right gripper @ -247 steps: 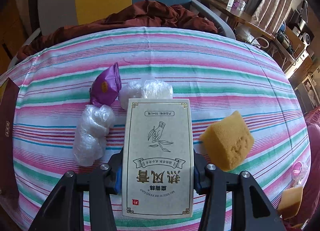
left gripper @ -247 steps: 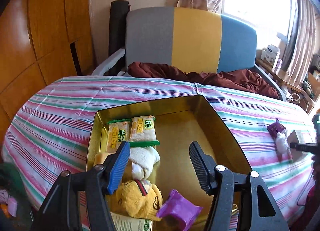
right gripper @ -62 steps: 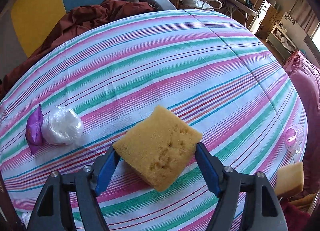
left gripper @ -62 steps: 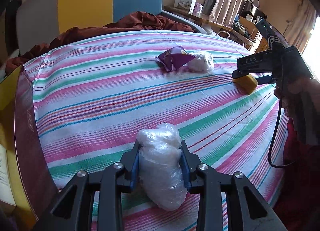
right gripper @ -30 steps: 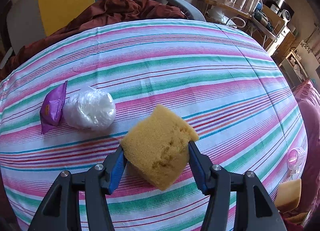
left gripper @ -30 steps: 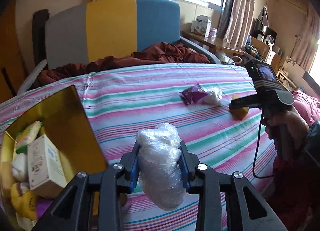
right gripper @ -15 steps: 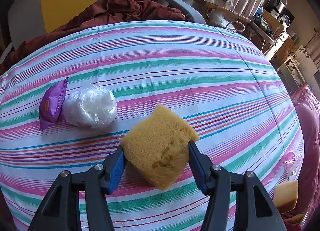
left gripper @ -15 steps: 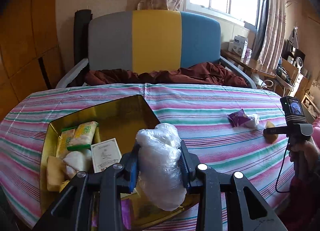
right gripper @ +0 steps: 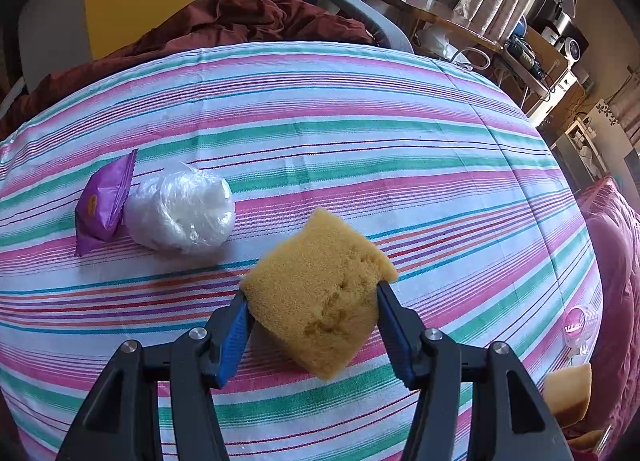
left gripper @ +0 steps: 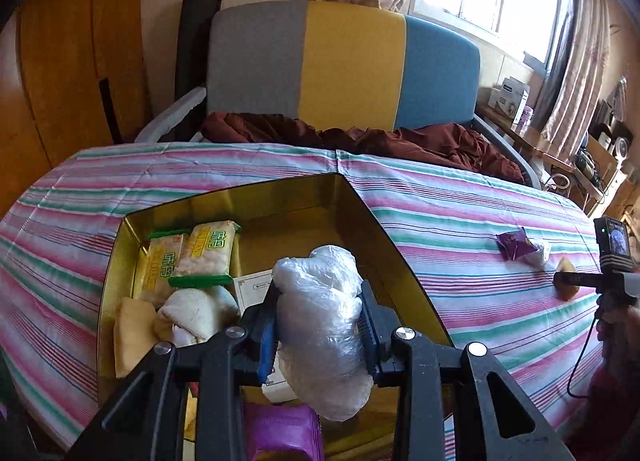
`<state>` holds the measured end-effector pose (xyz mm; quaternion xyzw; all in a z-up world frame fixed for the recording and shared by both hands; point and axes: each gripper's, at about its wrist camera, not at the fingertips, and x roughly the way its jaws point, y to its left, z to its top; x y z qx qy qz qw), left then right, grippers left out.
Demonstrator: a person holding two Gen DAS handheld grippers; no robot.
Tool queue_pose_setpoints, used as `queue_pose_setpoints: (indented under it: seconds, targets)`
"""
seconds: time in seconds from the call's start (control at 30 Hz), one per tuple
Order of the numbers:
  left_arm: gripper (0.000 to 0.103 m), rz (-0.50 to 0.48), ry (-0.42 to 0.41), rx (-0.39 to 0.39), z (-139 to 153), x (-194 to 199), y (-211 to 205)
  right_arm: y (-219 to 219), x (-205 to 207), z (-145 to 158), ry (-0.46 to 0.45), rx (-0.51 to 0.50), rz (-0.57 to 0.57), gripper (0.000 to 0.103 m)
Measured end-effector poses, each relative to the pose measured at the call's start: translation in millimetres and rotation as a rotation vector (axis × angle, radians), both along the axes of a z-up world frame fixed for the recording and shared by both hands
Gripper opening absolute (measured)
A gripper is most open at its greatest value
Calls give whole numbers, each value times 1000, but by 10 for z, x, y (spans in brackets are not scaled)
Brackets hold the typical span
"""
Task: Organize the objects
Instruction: 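Carry the clear plastic bag into the gold tray and open the left gripper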
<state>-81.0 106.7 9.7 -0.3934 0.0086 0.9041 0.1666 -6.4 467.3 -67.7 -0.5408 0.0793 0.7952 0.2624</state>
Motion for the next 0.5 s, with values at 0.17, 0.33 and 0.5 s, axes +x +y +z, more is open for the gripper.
queue_pose_setpoints:
  seconds: [0.17,0.33,0.5]
  targets:
    - [35,35,-87,79,-59,-259,-213,-16,-5,3,-3,4,2,59]
    - [36,50,-167,148,-78,-661,-371,-21,2,12,-5,0,0,59]
    - [36,54,-213,128,-187,-1058,-326,-32,4,17,-7,1,1,59]
